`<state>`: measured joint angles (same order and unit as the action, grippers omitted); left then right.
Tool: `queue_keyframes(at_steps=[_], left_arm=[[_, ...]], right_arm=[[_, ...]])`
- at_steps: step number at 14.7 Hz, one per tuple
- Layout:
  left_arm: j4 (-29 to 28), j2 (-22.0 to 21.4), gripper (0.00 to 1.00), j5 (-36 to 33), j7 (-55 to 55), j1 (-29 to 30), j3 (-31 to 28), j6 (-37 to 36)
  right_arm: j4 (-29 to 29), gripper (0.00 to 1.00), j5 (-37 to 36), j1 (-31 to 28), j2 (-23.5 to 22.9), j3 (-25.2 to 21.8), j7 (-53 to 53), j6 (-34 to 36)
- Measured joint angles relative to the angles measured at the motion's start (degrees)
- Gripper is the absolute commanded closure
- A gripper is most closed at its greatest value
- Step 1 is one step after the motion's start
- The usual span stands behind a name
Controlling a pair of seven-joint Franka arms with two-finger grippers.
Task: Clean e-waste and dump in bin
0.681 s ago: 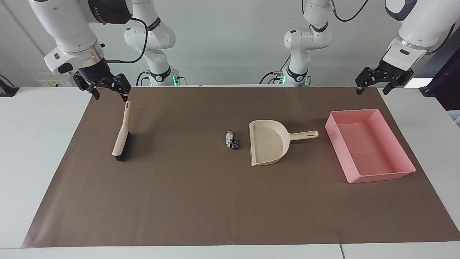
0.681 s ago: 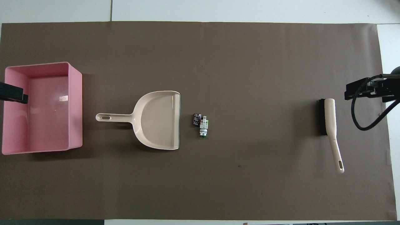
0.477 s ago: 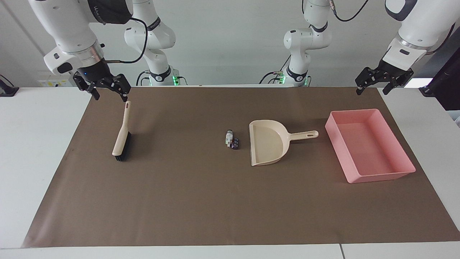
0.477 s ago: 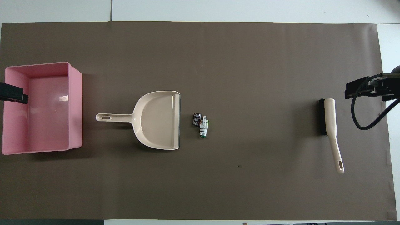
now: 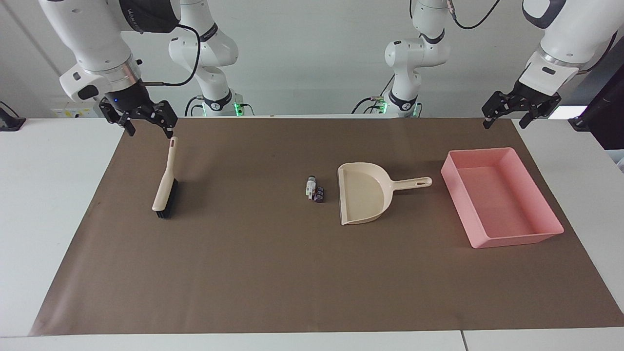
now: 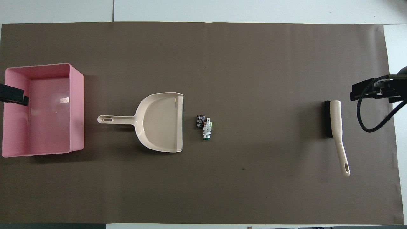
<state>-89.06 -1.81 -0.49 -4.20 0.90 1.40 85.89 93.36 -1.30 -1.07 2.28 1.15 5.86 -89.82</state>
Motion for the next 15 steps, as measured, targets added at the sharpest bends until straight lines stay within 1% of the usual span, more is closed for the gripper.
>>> queue_keyframes(at_steps=[5,7,9,10,12,13,15], left_arm=[[0.0,0.0,0.00,0.0,0.0,0.0,0.0,0.0],[0.0,0.0,0.01,0.0,-0.1,0.0,0.1,0.0],[0.0,0.0,0.01,0.0,-1.8,-0.1,0.4,0.7],[-0.2,0.0,0.01,0.0,-5.2,-0.3,0.5,1.5],[-1.0,0.0,0.02,0.1,-14.4,-1.0,0.9,3.8],[-1.9,-0.1,0.01,0.1,-19.3,-1.6,1.0,4.9],[-5.4,-0.9,0.01,0.1,-30.2,-2.9,1.2,8.9]], right_arm=[[1.2,0.01,0.0,0.0,0.2,-0.1,0.0,0.0],[5.0,0.01,0.0,-0.2,1.6,-0.3,-0.9,-1.7],[13.4,0.01,0.0,-1.6,4.3,-0.7,-3.3,-8.4],[18.6,0.01,0.0,-2.9,5.8,-0.8,-5.1,-12.0],[27.2,0.01,0.0,-4.8,7.8,-1.0,-7.6,-17.2],[30.4,0.01,0.0,-5.7,8.2,-1.0,-8.2,-19.0],[36.6,0.01,0.0,-7.7,8.4,-1.1,-10.8,-24.5]])
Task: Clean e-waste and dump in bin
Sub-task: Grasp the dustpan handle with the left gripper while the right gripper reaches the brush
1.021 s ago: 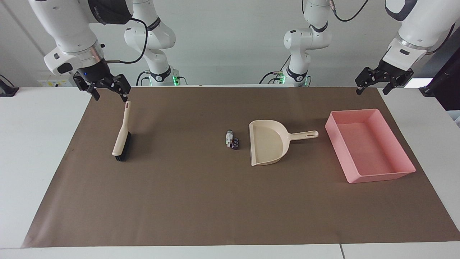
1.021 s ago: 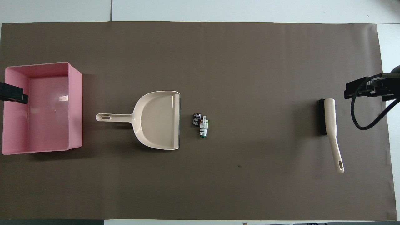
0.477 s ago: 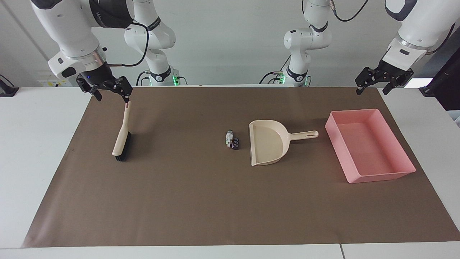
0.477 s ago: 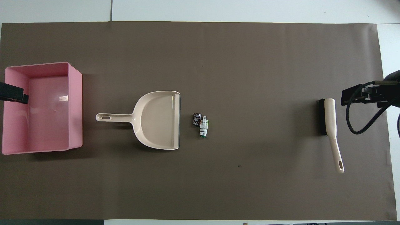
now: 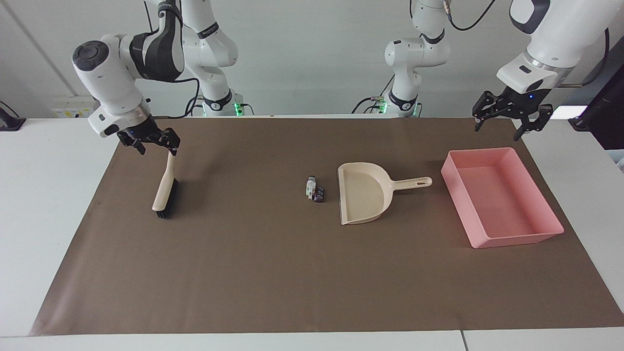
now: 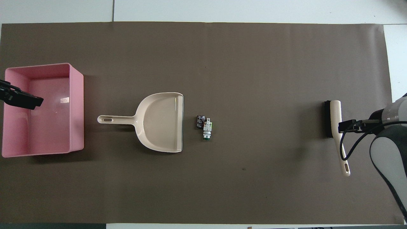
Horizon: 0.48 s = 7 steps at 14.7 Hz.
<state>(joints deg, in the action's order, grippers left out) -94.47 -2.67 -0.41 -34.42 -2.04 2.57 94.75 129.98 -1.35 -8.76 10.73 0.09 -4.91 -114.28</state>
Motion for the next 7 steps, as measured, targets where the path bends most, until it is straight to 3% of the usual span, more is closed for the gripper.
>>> queue_keyframes(at_steps=[4,7], left_arm=[[-9.4,-3.0,0.01,0.0,-19.6,-2.5,0.1,5.0],[-15.2,-3.5,0.03,-1.0,-30.6,-6.0,0.2,8.2]], right_arm=[[10.6,0.01,0.0,-4.8,-0.1,-0.1,-4.4,-9.9],[12.8,0.01,0.1,-5.1,0.0,0.0,-3.9,-11.4]])
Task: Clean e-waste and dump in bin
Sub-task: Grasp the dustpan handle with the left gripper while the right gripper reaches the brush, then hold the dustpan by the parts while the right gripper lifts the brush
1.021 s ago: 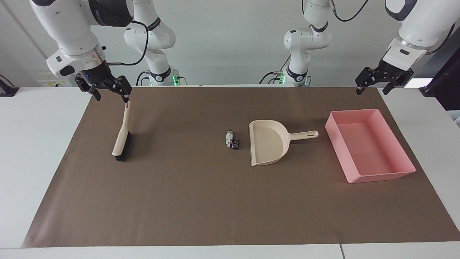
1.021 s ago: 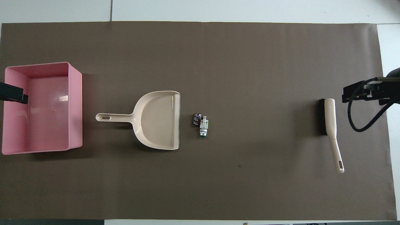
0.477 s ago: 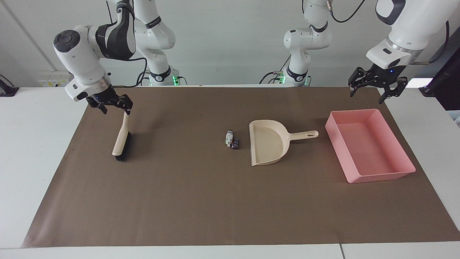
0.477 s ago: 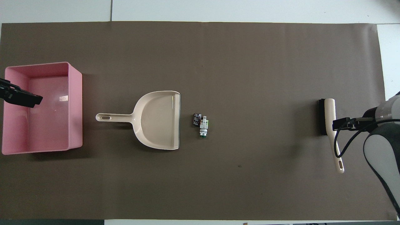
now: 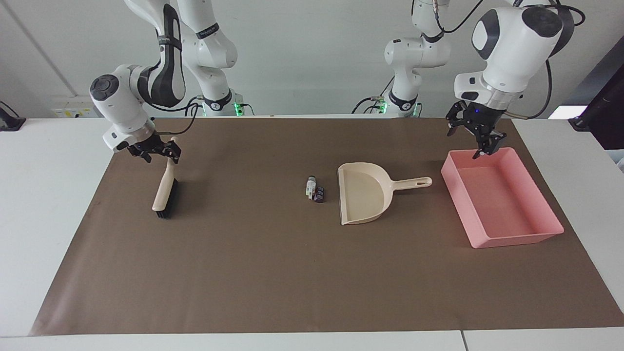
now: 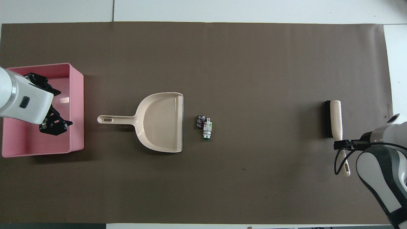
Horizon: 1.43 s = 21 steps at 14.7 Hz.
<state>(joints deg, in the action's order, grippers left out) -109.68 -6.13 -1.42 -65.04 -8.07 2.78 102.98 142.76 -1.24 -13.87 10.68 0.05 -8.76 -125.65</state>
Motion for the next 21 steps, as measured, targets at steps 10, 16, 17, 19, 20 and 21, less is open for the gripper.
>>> queue_keyframes(at_steps=[10,16,17,19,20,21], left_arm=[[-10.4,11.6,0.10,-10.8,7.9,-12.6,0.2,14.7],[-13.5,13.3,0.15,-13.0,12.2,-12.9,0.1,18.5],[-13.5,13.3,0.16,-13.1,12.9,-13.2,0.1,18.5],[-13.5,13.0,0.21,-13.1,13.7,-14.0,0.1,18.4],[-13.5,12.9,0.26,-13.1,14.0,-14.3,0.1,18.4],[-13.5,12.8,0.33,-13.2,14.1,-14.4,0.1,18.4]], right_arm=[[2.0,0.14,0.2,0.0,0.0,0.1,2.0,0.0],[2.0,0.27,2.5,0.3,0.0,0.3,3.5,-0.2],[2.0,0.28,2.5,0.3,0.0,0.3,3.7,-0.2],[2.0,0.41,2.5,0.3,0.0,0.3,3.8,-0.2],[2.0,0.72,2.5,0.3,0.0,0.3,3.8,-0.2],[2.0,1.00,2.5,0.3,0.0,0.3,3.8,-0.2]])
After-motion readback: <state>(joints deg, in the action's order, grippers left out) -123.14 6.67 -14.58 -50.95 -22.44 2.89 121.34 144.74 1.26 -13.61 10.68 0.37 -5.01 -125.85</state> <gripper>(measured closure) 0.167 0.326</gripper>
